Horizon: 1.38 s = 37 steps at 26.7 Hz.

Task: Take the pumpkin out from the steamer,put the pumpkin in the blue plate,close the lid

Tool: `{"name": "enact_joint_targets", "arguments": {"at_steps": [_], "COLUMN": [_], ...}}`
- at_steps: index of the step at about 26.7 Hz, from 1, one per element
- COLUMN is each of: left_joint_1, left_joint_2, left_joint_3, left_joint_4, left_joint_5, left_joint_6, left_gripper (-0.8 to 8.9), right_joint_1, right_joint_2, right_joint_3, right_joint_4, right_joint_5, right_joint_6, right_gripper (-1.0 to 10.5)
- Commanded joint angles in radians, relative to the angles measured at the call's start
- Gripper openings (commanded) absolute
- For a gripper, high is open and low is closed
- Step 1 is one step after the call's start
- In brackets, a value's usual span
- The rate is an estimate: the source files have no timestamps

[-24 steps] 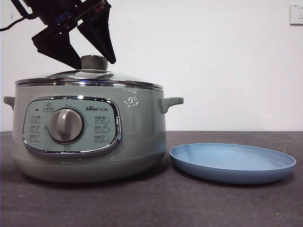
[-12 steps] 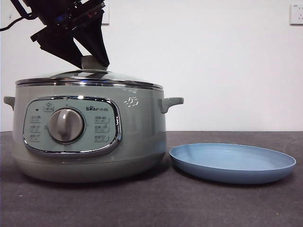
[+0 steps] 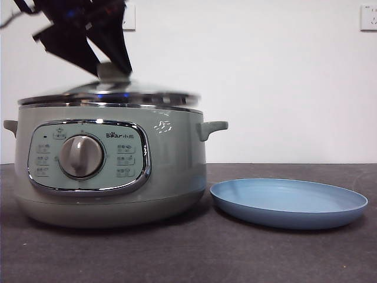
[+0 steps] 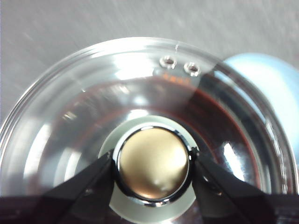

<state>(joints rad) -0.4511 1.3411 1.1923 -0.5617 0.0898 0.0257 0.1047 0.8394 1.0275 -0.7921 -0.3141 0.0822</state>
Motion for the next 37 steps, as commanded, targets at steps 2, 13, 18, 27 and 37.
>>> {"name": "enact_joint_targets", "arguments": {"at_steps": [2,13,18,27,37], "left_joint_1": [0.002,0.002,0.002,0.002,0.002], "left_joint_2": [-0.118,-0.407,-0.505,-0.603,-0.613], "left_joint_3": [0.008,0.007,0.008,0.007,0.008], "left_joint_4": [0.043,-0.018,-0.084,-0.167,-0.220], "left_joint_5": [-0.045,-0.281,-0.417,-0.641,-0.669], "left_joint_6": [0.005,0.005,0.006,0.029,0.031], "left_gripper": [-0.13,-0.13,-0.13,-0.13,-0.13], "right_joint_1": [0.002,0.143,0.284,0.494,0.672], "right_joint_2": [0.024,0.180,0.322,0.635,1.054], "right_joint_3": [0.004,0.013,0.089,0.406,0.946], "right_joint_4": [0.021,0.167,0.208,0.106,-0.205], "right_joint_5": [-0.003,-0.080,-0.069,-0.025,0.208], "right_joint_6": [0.006,0.023,0.040,-0.014,-0.128], "right_gripper": [4.4,4.5,5.1,6.4,6.4]}}
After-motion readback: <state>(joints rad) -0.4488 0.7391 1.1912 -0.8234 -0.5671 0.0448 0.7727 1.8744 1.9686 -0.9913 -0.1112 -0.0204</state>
